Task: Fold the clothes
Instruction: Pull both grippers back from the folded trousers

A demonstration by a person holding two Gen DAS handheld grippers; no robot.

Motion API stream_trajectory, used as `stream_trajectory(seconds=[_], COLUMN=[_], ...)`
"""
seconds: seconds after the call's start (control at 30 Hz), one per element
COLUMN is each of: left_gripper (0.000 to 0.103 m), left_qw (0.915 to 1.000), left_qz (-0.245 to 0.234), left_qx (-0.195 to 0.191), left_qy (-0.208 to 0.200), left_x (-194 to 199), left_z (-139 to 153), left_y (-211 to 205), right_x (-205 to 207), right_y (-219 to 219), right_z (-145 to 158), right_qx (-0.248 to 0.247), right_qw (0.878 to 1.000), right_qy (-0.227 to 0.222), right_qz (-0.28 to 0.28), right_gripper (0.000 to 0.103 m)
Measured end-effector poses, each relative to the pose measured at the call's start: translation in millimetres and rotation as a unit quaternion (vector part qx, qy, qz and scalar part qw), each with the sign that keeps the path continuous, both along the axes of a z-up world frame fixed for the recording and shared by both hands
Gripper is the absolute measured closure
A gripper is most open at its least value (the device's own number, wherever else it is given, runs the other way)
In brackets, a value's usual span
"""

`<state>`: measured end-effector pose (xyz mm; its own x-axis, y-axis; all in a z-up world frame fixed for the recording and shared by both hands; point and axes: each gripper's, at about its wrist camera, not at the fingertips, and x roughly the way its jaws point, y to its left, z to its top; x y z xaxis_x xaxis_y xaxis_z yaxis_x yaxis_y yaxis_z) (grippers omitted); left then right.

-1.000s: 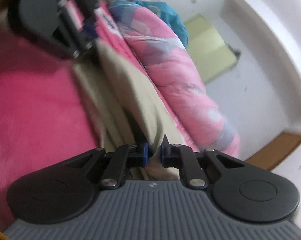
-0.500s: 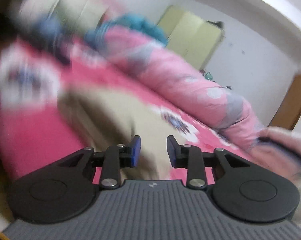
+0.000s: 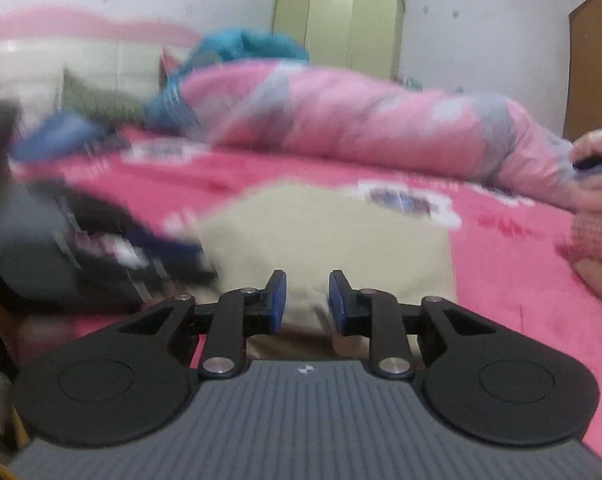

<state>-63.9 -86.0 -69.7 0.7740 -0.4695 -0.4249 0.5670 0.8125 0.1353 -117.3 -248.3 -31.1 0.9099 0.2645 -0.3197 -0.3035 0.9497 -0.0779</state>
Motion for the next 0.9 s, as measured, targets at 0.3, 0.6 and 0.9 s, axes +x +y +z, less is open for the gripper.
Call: stream_trajectory(seconds=[0.3, 0.6, 0.9], left_gripper=[0.073, 0.067, 0.066], left_qw=[0.9991, 0.9999, 0.9992], left_qz=[-0.005, 0.010, 0.032], left_qx=[-0.012, -0.004, 0.001], left_qy=[-0.039, 0.012, 0.022], left_x=[-19.2, 12.5, 11.3], left_z=[28.6, 6.3, 11.2], left_y=[0.6, -21.0, -25.3], right_x=[-1.4, -16.8, -41.3], right_y=[-0.3, -4.1, -82.3], right_z=[-34.9, -35.8, -5.0], right_qx=[-0.048, -0.099, 0.030], right_qw=[0.999, 0.995, 0.995], right_qy=[0.018, -0.005, 0.036], right_qz=[-0.017, 0.000, -0.084], right_gripper=[0.084, 0.084, 0.083])
